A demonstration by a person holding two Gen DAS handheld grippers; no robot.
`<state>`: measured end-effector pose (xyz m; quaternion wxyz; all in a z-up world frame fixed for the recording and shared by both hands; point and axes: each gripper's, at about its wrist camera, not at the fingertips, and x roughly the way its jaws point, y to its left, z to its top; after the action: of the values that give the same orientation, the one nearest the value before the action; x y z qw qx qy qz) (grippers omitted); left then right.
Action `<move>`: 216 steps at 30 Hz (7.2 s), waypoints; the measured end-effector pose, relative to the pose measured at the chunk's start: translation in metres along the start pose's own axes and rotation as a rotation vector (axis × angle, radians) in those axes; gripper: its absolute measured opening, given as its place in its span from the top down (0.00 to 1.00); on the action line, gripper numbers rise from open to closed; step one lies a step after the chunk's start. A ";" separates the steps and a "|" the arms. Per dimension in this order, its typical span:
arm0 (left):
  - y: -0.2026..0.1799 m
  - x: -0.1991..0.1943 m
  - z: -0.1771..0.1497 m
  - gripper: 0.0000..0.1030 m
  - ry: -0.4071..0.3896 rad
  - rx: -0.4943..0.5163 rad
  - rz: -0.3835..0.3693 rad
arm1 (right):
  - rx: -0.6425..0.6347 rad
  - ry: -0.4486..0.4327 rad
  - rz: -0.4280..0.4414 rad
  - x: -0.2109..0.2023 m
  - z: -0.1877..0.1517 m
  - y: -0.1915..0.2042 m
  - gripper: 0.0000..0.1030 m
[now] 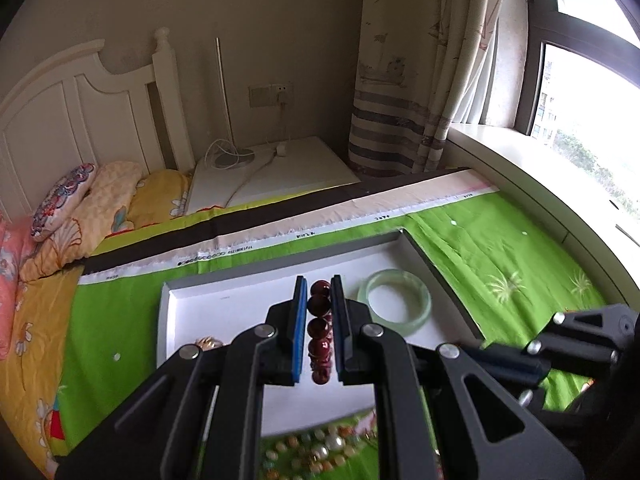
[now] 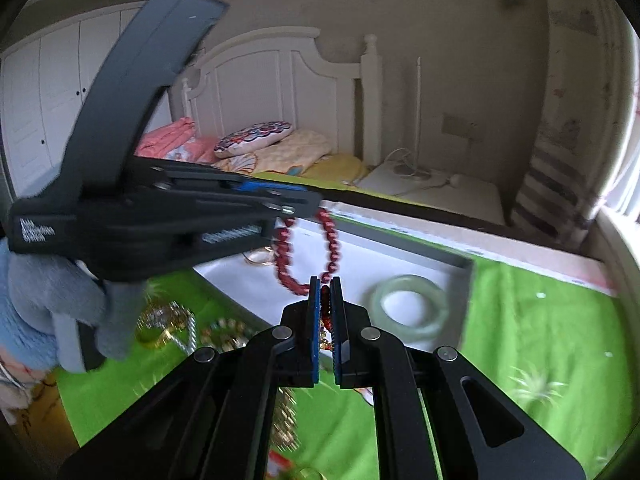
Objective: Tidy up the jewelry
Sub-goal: 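Lower the bead bracelet into the tray with the left tool while the right tool releases the string bracelet there, then withdraw both open tools from the tray back over the jewelry, then lower the right tool toward the gold ring while the left tool approaches the gold bangle, then grasp the gold filigree pendant with the right tool while the left tool grasps the gold bangle, then carry the pendant with the right tool and the bangle with the left tool over the grey tray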
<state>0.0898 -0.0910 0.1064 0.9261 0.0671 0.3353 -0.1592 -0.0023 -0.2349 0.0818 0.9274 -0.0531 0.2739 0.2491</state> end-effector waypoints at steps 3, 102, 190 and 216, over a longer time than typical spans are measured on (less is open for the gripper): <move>0.012 0.021 0.001 0.89 0.017 -0.014 0.013 | 0.055 0.020 0.056 0.023 0.004 -0.004 0.93; 0.060 -0.125 -0.210 0.43 0.045 -0.172 0.099 | -0.009 0.317 -0.104 0.025 -0.080 0.047 0.74; 0.026 -0.065 -0.140 0.43 0.020 -0.105 0.038 | 0.273 -0.037 -0.089 -0.046 -0.058 -0.039 0.80; 0.050 -0.044 -0.121 0.43 0.014 -0.160 0.019 | 0.277 0.015 -0.039 -0.002 -0.036 -0.048 0.79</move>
<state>0.0023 -0.0051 0.0428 0.9276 -0.0029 0.3528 -0.1228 0.0024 -0.2858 0.0508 0.9285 0.0683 0.3115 0.1904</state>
